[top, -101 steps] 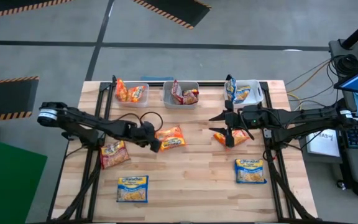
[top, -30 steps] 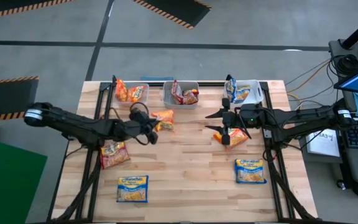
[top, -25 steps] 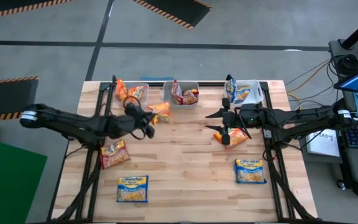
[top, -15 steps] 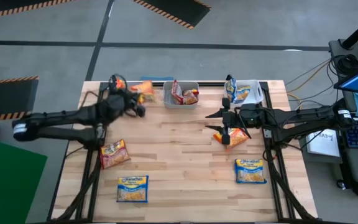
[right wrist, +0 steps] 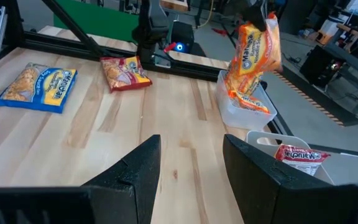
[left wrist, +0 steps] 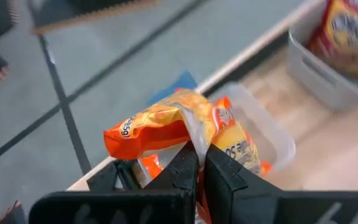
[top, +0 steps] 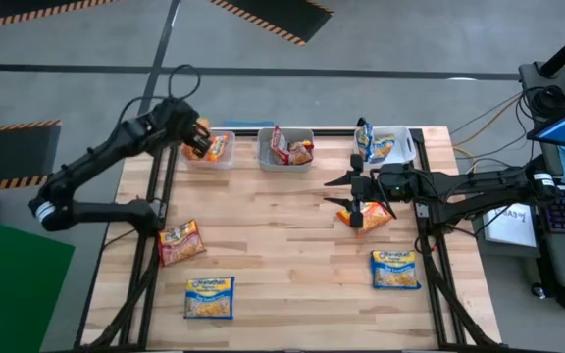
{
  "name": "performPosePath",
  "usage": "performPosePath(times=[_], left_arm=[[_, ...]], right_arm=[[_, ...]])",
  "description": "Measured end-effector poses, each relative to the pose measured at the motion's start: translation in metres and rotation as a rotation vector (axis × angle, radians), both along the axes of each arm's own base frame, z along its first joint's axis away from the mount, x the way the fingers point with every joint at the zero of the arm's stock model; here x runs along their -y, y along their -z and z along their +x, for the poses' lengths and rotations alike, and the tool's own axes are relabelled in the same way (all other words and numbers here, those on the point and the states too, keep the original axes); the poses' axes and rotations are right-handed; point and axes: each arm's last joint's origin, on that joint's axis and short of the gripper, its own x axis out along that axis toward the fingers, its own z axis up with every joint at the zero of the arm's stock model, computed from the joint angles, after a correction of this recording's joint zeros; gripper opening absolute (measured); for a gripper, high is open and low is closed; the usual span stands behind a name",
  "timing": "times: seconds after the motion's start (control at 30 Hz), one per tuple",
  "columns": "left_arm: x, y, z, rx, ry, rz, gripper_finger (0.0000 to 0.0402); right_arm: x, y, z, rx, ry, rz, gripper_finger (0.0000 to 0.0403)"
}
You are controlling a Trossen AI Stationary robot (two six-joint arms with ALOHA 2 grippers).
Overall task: Sort Maruchan noodles
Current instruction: Put the orange noodle pack into the transparent bin
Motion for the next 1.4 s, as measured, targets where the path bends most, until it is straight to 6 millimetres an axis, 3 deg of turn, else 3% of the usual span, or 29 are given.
performPosePath(times=[0.27, 0.57, 0.8, 1.4], left_arm=[[-0.031, 0.012, 0.024, -0.227, 0.1, -0.077, 0.0], [-0.053, 0.038, 0.04, -0.512, 0.053, -0.124, 0.0], [-0.065, 0.064, 0.052, -0.558, 0.041, -0.189, 0.0], [-0.08, 0.1, 0.068, -0.526, -0.055, -0.232, 0.0]], right_arm=[[0.0, 0.0, 0.0, 0.0, 0.001, 0.002, 0.0164], [0.0, 0.0, 0.0, 0.0, 0.0, 0.001, 0.0164], [0.0, 0.0, 0.0, 0.0, 0.0, 0.001, 0.0164], [0.0, 0.0, 0.0, 0.0, 0.01, 0.002, 0.0164]])
